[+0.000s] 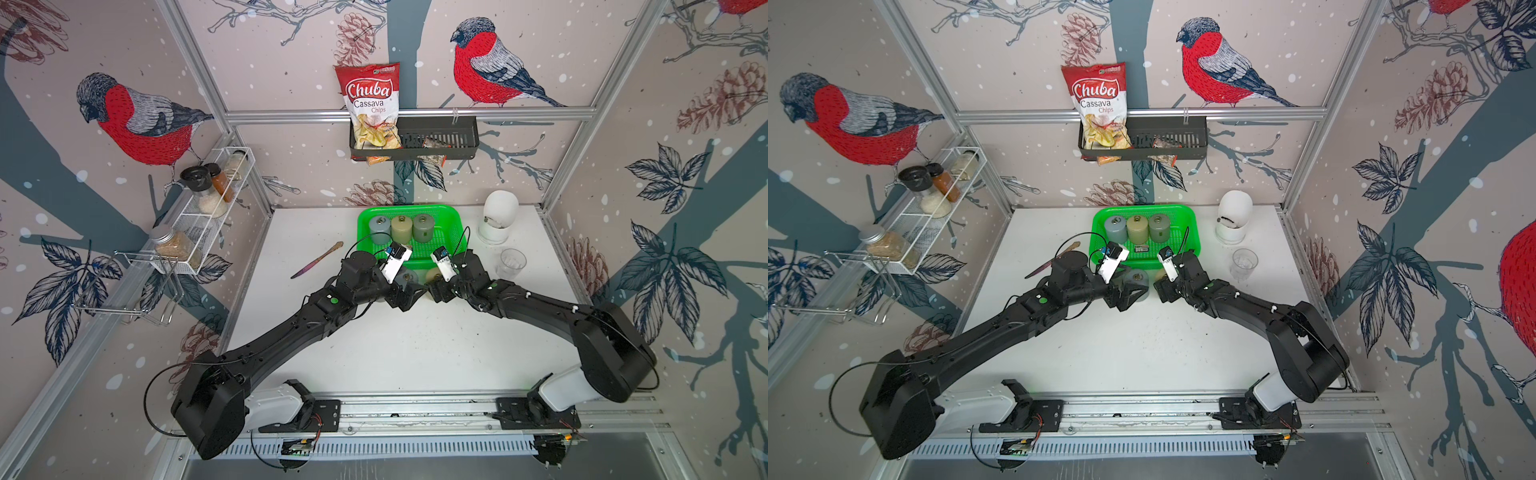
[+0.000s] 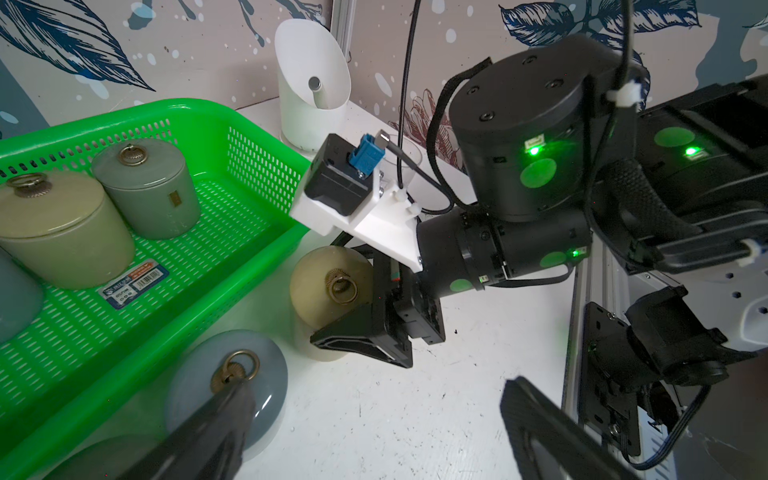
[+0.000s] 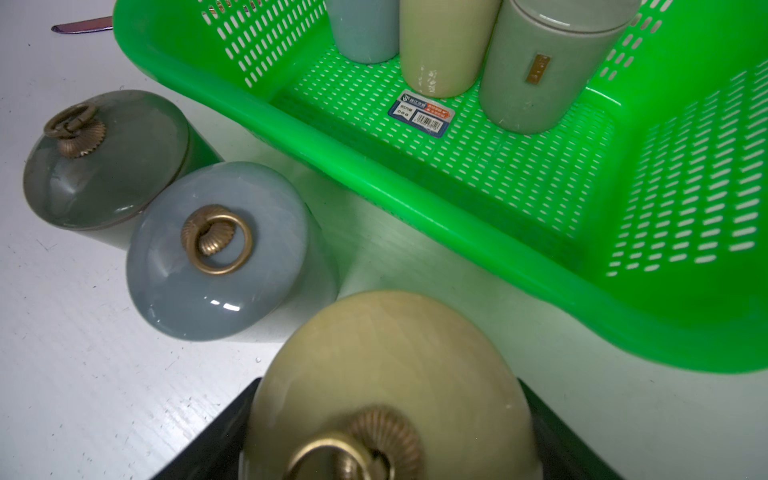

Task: Take the tea canister out of the basket
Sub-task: Place the tea canister at the center of the board.

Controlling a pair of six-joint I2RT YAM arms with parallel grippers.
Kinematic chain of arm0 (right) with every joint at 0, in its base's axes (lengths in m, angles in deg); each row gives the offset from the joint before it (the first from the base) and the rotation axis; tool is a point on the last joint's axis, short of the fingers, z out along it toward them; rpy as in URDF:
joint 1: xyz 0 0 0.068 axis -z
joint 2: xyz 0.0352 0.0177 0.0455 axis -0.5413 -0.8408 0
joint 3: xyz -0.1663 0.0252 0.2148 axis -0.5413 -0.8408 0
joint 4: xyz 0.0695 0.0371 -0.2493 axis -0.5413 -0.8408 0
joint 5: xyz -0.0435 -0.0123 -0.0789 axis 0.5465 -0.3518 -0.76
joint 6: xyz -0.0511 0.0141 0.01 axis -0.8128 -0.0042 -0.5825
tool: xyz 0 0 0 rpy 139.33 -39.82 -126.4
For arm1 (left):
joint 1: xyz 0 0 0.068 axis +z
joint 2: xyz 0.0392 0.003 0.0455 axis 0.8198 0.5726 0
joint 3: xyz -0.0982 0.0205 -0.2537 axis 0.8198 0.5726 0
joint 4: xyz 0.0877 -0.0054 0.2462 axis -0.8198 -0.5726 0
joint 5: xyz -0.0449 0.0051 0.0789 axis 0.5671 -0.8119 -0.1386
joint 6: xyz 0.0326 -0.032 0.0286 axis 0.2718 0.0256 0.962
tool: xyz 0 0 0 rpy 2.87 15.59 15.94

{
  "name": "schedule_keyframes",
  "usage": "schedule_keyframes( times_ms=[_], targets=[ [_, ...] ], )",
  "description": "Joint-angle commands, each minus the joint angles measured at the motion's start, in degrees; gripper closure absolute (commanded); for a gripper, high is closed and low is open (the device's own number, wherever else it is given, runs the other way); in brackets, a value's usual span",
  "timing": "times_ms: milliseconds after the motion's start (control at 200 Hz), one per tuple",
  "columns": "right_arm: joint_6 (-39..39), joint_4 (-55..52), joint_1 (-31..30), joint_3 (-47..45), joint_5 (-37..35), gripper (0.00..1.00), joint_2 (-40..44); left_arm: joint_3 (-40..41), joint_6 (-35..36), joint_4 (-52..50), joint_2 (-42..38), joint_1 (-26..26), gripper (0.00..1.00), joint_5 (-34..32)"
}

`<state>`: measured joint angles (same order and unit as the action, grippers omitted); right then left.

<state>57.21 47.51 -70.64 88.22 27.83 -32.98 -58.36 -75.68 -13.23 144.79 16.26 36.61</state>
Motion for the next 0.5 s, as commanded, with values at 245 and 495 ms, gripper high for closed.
schedule_keyframes(
  times_ms=[245,495],
  targets=[
    [0.22,8.51,0.07,0.75,1.4,1.0,-3.19,-1.51,0.4,-1.13,0.81,-0.44,0.03,-0.38],
    [0.19,9.48,0.1,1.45,1.75,1.0,-5.46,-1.5,0.81,-1.57,0.68,-0.48,0.03,-0.94]
  ],
)
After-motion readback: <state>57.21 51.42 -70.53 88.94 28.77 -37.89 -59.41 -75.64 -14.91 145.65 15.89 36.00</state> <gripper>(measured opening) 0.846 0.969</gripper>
